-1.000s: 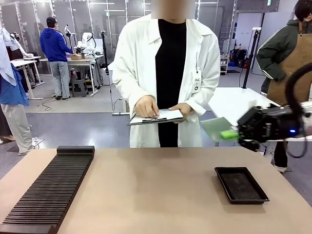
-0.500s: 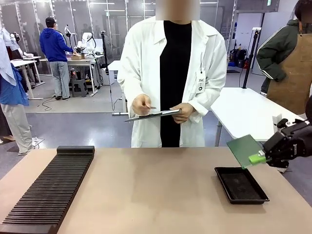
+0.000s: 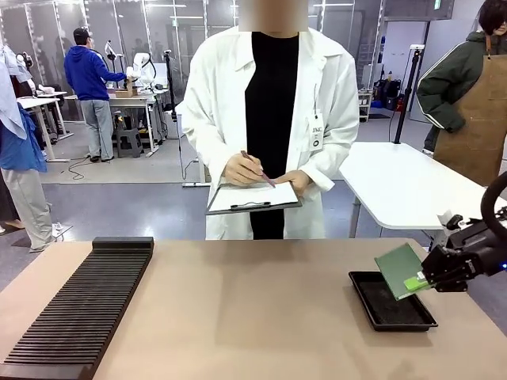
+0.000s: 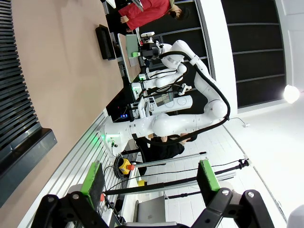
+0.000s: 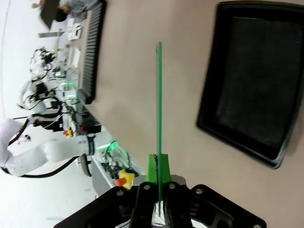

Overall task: Inspect the PCB.
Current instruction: Place the Blank PCB in the ESD tray.

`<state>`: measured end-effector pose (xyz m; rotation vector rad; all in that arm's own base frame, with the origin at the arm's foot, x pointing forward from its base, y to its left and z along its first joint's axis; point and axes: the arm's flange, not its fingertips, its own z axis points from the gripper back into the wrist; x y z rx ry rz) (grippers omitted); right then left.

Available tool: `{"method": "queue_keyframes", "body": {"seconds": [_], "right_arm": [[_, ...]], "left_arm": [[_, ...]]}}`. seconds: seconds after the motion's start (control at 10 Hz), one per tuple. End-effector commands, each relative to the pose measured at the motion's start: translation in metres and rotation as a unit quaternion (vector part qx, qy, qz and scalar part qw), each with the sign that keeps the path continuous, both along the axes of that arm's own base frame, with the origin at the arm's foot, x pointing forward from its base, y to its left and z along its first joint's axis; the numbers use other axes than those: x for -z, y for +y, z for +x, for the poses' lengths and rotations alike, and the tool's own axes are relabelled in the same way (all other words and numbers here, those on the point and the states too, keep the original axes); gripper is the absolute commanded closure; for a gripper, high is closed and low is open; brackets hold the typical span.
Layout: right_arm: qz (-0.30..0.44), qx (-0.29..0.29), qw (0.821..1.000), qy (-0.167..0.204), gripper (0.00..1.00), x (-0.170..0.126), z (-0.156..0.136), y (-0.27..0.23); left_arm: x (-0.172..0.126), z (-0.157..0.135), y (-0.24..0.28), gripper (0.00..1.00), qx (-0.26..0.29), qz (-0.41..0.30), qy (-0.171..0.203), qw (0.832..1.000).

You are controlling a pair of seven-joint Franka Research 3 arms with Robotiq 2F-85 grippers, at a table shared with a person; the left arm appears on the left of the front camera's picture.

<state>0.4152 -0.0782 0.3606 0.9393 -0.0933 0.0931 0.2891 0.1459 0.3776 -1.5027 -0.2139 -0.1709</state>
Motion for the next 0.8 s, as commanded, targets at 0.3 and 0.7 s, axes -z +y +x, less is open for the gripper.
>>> {"method": "queue_keyframes", "body": {"seconds": [0.3,0.7], "right_arm": [[-0.068,0.014,0.998,0.011,0.97,0.055,0.018,0.014],[-0.068,0.035,0.997,0.015,0.97,0.064,0.025,0.021]], "left_arm": [[-0.004,-0.001,0.000,0.00,-0.002,0.005,0.002,1.000],[-0.004,-0.001,0.000,0.00,-0.002,0.005,0.002,1.000]]}}
